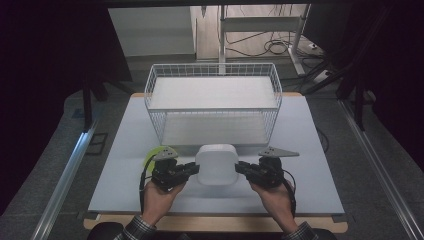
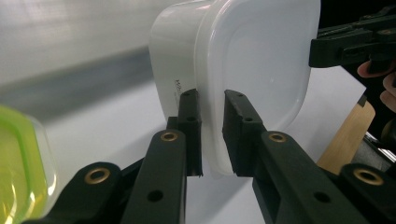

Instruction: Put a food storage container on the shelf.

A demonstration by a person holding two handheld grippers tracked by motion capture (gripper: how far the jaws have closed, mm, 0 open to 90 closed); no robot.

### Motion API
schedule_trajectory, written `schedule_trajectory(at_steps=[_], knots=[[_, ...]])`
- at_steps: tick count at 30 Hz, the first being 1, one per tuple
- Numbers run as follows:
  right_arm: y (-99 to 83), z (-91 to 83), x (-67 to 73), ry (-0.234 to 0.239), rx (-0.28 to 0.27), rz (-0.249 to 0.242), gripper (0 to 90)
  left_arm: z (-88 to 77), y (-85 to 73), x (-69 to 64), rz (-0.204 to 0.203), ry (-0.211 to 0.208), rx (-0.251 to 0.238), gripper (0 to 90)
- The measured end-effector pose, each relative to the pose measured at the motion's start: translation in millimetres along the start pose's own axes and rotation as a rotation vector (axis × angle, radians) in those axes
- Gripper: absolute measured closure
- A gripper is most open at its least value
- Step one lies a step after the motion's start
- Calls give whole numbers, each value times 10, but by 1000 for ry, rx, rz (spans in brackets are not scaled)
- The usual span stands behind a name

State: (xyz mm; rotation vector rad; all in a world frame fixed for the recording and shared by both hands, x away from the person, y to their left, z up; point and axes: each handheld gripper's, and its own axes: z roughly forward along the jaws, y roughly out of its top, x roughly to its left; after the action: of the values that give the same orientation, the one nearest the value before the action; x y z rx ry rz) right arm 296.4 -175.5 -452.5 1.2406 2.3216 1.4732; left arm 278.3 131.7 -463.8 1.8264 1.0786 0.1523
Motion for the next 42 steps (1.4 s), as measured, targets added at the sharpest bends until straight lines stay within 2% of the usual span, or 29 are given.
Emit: schedule_trajectory(at_steps=[6,7,15,31,42], knots=[[198,-67,-3,5,-50,-9,784,-99,213,-37,29,7,-46,783],[267,-87,1,8,-62,-18,783,-146,292,-50,41,7,-59,784],[527,-145,0,21,-97,-19,779,-269,550,-81,68,9,-103,789],[974,-166,19,23,-139,-30,776,-425,978,-57,89,34,-157,789],[1349,-207,46,5,-168,-56,774,-511,1308,-36,103,50,-184,789]])
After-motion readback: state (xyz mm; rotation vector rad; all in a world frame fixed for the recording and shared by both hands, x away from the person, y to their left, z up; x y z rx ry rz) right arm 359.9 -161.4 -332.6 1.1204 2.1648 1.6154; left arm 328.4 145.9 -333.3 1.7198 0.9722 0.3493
